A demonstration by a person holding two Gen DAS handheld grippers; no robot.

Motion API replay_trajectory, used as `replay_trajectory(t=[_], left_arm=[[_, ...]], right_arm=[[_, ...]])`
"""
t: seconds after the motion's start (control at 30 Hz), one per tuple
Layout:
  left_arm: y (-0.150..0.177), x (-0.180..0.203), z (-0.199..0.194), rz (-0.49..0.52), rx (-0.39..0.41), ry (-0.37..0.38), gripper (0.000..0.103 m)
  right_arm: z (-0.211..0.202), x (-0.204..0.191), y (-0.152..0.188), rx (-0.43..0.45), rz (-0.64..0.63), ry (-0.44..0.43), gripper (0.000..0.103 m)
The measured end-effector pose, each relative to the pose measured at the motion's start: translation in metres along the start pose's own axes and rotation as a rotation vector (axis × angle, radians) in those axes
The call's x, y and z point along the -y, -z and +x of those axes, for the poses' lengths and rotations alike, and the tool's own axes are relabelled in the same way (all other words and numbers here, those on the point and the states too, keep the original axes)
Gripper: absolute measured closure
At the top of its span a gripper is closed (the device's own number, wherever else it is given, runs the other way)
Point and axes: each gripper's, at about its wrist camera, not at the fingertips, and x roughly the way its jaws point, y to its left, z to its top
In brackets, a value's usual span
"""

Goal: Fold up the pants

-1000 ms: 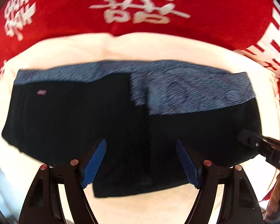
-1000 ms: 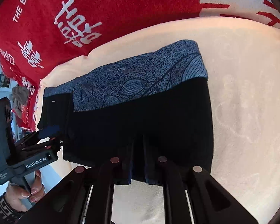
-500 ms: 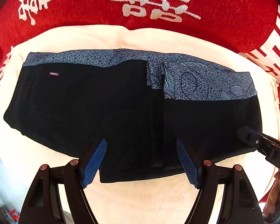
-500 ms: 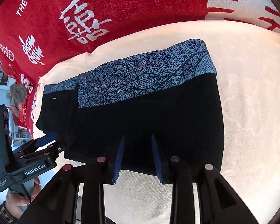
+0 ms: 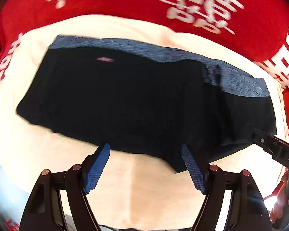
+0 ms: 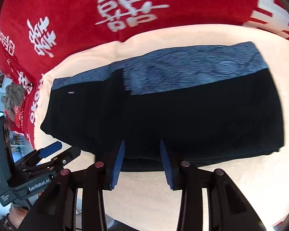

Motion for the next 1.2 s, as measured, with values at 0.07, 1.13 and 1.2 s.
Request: replay_trajectory(t=[0.07, 1.13, 1.2], left_arm=[[0.005, -0.023, -0.001, -0.037, 0.002, 0.005, 0.025], [0.012, -0.155, 0.016, -0.369, 0.025, 0.094, 0.025], [0.013, -0.162, 0.015, -0.384, 0.033, 0.085, 0.025]], right_arm=[[0.015, -0.017, 0.0, -0.019, -0.037, 0.041, 0.053], [0.063, -0.1, 0.025, -0.179, -0.307, 0.148, 0.065], [0.063, -0.099, 0.025, -0.176, -0.306, 0.145, 0.081]])
